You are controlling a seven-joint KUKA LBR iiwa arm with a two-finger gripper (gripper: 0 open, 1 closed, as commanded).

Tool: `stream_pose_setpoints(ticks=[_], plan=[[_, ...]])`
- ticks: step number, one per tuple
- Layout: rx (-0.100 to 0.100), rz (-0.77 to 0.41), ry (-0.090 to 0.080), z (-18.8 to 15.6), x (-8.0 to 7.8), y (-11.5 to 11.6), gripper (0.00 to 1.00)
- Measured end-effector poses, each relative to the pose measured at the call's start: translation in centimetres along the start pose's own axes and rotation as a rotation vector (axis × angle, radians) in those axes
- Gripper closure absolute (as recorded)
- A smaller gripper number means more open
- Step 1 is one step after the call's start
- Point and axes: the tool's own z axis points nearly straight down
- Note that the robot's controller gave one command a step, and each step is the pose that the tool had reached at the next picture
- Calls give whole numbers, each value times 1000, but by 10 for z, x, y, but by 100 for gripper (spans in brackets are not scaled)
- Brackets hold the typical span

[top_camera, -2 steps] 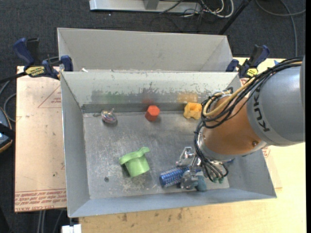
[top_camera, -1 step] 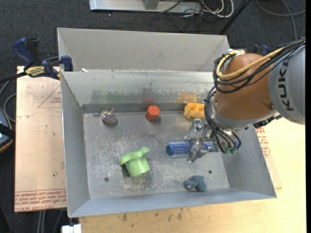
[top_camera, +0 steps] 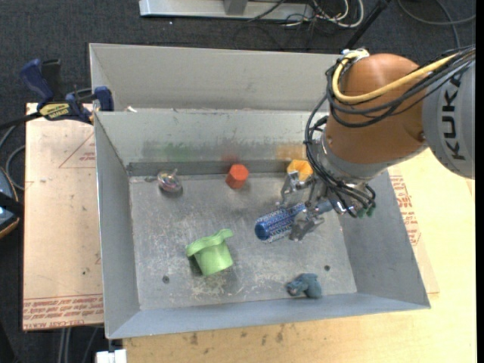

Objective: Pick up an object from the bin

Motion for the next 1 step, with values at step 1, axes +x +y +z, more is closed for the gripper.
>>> stream_pose_setpoints(ticks=[1], plan=[[0,1,3,1,1,0,0]])
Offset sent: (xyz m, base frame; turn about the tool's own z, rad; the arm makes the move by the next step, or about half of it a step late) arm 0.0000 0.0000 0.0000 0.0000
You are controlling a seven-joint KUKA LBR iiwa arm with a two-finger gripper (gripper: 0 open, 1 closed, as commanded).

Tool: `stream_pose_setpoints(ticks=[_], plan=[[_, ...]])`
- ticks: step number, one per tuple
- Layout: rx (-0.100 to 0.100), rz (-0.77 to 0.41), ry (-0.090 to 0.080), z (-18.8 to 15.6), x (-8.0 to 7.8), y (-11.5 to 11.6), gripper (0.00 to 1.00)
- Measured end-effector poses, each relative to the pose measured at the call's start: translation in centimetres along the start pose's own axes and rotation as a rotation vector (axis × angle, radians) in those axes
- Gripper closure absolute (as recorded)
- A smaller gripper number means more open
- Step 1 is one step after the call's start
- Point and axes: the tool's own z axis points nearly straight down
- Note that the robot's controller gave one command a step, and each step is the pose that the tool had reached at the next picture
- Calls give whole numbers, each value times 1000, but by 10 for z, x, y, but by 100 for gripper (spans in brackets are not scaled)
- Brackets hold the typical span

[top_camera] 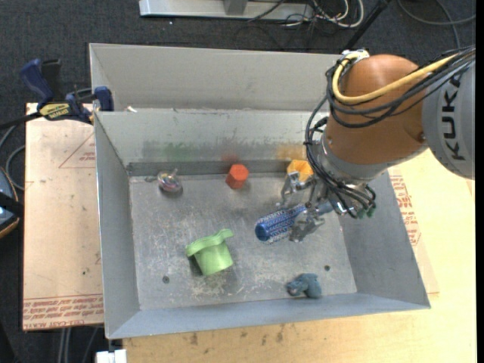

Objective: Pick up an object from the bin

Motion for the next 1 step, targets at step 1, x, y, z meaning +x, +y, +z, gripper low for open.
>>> stream_pose_setpoints(ticks=[1], plan=[[0,1,0,0,0,0,100]])
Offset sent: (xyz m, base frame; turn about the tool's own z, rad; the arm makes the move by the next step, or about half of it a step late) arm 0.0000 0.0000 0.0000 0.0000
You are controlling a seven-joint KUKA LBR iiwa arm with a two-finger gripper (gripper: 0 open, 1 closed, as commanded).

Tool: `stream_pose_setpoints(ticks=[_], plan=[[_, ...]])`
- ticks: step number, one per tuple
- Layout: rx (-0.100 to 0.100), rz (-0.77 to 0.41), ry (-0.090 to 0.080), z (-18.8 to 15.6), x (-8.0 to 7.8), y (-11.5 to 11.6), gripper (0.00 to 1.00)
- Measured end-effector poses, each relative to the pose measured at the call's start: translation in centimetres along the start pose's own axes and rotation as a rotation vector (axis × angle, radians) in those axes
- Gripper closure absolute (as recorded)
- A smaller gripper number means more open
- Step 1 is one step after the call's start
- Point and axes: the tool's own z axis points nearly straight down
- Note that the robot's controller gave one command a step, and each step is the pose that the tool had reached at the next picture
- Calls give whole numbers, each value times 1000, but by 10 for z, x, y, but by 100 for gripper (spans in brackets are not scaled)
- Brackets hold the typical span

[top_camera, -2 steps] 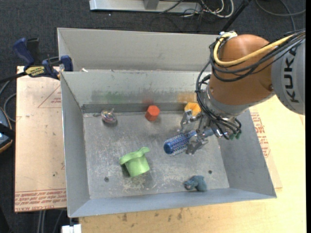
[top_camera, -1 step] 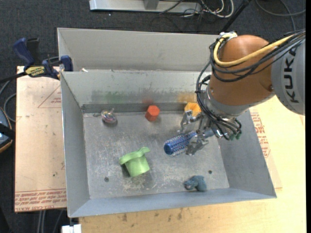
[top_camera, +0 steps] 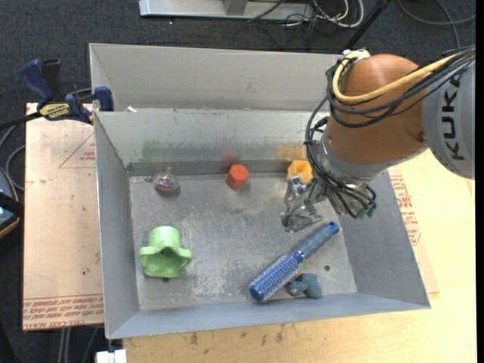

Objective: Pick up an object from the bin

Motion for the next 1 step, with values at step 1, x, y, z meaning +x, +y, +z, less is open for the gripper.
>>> stream_pose_setpoints(ticks=[1], plan=[[0,0,0,0,0,0,0]])
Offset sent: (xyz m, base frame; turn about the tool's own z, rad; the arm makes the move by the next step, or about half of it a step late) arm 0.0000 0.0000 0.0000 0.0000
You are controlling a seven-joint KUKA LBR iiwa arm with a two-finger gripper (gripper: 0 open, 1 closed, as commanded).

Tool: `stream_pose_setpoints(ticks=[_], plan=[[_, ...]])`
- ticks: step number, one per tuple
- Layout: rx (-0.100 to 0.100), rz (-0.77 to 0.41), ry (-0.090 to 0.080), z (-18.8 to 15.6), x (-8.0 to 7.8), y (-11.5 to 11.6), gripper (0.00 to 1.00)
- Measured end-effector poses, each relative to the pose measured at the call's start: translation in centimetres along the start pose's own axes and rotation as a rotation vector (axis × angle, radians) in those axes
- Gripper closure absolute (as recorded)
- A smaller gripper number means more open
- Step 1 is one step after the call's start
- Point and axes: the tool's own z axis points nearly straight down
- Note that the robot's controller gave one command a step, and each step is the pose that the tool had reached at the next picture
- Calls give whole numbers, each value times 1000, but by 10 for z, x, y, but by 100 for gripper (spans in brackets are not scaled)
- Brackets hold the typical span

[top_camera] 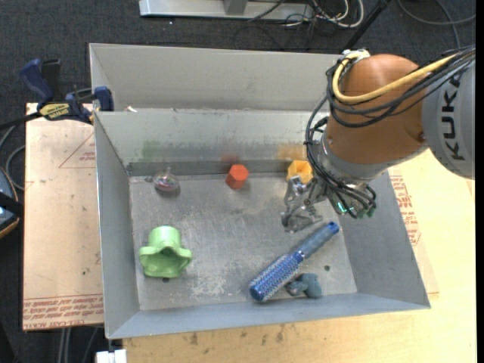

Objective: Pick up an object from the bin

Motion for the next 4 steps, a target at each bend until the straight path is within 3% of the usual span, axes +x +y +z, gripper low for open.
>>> stream_pose_setpoints(ticks=[1,2,3,4], plan=[[0,190,7,75,49,-51,0],[0,201,-3,160,47,-64,0],[2,200,-3,157,47,-65,100],[3,202,-5,45,49,-61,100]])
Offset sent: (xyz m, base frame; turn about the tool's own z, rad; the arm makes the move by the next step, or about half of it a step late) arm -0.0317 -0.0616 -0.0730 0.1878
